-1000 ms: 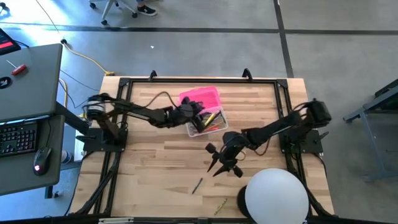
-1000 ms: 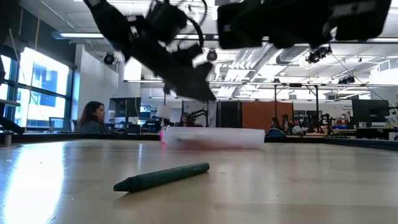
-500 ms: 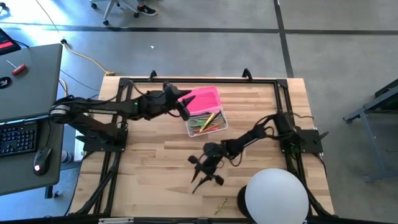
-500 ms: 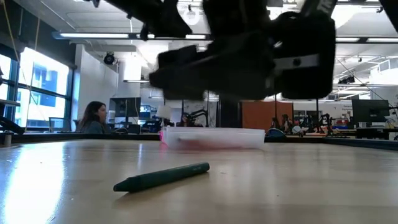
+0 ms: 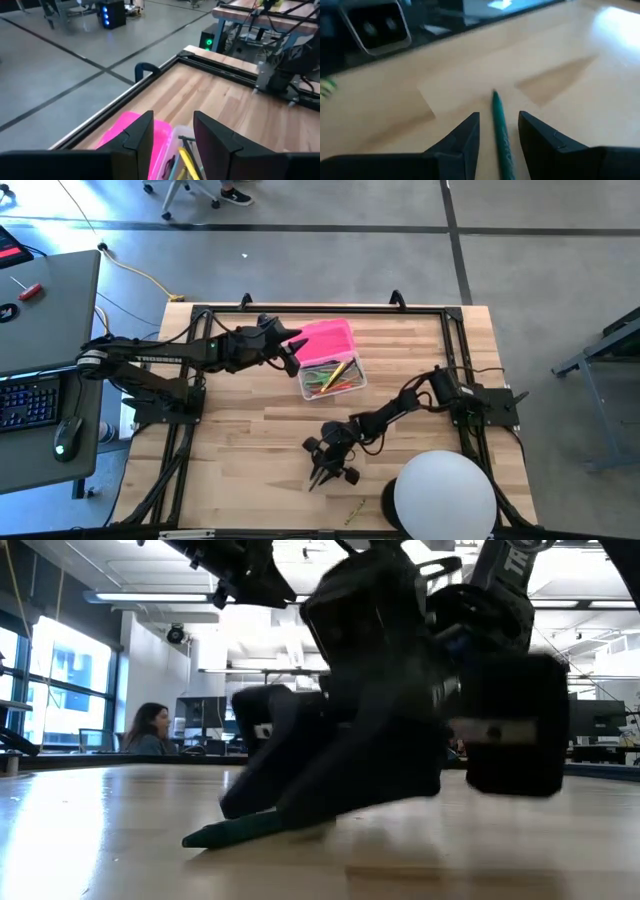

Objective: Pick & place school supplies into a supply box
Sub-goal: Put the blue crayon into the pink supply box

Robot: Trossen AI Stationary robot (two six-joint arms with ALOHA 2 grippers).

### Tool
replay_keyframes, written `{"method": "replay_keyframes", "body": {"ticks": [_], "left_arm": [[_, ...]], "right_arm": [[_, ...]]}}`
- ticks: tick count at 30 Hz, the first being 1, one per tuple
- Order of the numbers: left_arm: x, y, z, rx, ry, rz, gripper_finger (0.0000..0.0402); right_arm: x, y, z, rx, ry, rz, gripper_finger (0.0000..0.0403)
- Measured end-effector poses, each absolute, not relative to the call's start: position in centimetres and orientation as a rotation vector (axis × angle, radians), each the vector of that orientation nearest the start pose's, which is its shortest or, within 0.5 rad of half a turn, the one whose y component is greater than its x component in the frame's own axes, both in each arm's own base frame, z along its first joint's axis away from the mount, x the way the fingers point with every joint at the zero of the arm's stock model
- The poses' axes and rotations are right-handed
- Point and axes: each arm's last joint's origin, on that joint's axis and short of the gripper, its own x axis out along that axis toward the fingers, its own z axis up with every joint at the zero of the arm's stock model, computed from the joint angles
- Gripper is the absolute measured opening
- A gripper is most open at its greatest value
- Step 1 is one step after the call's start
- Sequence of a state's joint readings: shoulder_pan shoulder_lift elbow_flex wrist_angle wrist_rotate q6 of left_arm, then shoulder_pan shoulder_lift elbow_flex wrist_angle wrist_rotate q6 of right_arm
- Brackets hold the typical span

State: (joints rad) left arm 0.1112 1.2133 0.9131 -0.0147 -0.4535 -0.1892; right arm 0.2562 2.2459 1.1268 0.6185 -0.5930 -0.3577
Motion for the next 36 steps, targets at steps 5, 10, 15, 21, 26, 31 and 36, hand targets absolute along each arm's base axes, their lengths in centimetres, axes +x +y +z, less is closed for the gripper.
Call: {"method": "replay_keyframes", "body": {"ticks": [5,10,15,21,26,31,36], "left_arm": [[26.6,4.2,30.7,-0.135,0.259,0.567,0.0170],[26.6,4.2,30.7,-0.135,0.259,0.567,0.0170],[26.6,4.2,30.7,-0.134,0.259,0.567,0.0170],[26.5,4.1,30.8,-0.134,0.257,0.555,0.0170],[25.2,4.0,31.8,-0.144,0.238,0.554,0.0170],[24.3,3.4,32.2,-0.191,0.249,0.534,0.0170],[23.8,1.7,32.8,-0.208,0.220,0.464,0.0170]], "right_arm": [[40.7,11.8,6.7,-0.267,0.366,0.906,0.0114],[40.5,11.7,6.4,-0.307,0.389,0.921,0.0101],[40.4,11.6,6.4,-0.330,0.382,0.941,0.0021],[40.6,10.5,6.9,-0.236,0.396,0.953,0.0020],[40.6,8.1,9.5,-0.224,0.422,0.918,0.0009],[39.7,5.5,14.4,-0.381,0.481,0.768,0.0006],[38.1,1.9,18.5,-0.514,0.527,0.631,0.0008]]}}
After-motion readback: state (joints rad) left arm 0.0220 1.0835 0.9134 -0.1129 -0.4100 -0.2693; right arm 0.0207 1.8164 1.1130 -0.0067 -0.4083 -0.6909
